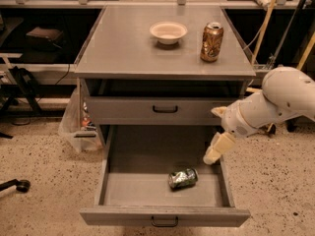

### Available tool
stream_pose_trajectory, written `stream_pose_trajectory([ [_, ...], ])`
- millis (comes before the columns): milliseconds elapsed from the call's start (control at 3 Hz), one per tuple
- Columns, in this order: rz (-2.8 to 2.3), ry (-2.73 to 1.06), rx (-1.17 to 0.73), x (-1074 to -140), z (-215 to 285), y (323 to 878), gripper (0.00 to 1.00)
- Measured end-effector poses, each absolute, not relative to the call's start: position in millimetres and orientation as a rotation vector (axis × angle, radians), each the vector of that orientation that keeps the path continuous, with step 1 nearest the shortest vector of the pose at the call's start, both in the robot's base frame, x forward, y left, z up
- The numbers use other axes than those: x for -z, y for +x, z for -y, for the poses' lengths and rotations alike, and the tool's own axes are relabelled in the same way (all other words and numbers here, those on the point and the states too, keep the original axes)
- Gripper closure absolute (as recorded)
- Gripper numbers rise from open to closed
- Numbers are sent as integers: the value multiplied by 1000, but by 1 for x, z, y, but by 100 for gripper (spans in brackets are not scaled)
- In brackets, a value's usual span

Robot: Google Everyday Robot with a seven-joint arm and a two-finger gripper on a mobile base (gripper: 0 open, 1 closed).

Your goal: Pick green can from middle drawer and place on counter

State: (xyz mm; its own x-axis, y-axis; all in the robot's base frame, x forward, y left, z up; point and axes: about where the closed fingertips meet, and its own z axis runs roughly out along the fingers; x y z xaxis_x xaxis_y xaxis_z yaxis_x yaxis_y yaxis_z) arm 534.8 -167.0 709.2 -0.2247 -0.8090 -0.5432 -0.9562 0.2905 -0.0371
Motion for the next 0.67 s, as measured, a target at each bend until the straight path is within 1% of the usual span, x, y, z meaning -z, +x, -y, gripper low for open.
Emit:
stream_pose_trajectory([
  [333,-1865,-1544,-580,-656,157,601,0],
  [667,-1878,-1545,-590,-652,154,598,0],
])
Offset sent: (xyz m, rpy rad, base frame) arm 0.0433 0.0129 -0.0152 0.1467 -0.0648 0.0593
